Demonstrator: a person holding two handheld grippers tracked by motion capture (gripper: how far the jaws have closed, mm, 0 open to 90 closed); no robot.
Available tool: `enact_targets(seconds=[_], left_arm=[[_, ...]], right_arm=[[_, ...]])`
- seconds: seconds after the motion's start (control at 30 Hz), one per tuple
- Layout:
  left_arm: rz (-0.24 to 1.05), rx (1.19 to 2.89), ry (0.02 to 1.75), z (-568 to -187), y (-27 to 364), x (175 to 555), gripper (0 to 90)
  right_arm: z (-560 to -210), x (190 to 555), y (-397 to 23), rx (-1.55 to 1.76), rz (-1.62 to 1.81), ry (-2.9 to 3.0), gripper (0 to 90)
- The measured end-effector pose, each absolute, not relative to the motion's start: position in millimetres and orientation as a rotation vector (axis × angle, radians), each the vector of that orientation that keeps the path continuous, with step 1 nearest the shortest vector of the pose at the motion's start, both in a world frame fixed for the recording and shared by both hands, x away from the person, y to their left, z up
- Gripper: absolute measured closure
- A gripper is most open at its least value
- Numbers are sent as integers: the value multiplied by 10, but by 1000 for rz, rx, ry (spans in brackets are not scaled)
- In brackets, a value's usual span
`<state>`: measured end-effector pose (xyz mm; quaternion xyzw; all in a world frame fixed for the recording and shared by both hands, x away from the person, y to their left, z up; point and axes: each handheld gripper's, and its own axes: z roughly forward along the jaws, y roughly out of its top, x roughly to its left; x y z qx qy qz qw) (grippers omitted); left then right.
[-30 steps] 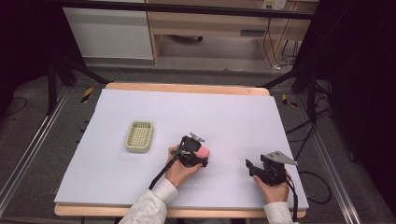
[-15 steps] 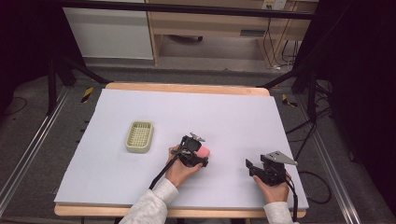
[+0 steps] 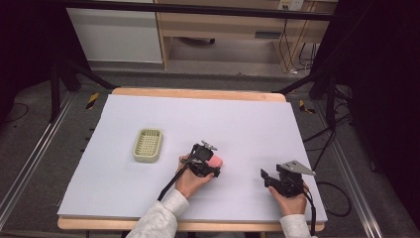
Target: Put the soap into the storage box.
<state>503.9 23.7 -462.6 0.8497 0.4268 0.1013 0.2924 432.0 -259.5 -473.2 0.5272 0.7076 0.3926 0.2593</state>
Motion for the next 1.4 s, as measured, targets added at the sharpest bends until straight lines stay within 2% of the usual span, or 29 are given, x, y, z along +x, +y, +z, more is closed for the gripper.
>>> enact_targets(seconds=[0.37, 1.4], left_arm=[[274, 2252, 1110, -4505, 373, 5004, 370], [333, 2215, 1142, -4292, 1161, 4843, 371]], right_arm=[[-4728, 4316, -2604, 1434, 1068, 1912, 349], [-4740, 4309, -2610, 1426, 1072, 1913, 338]])
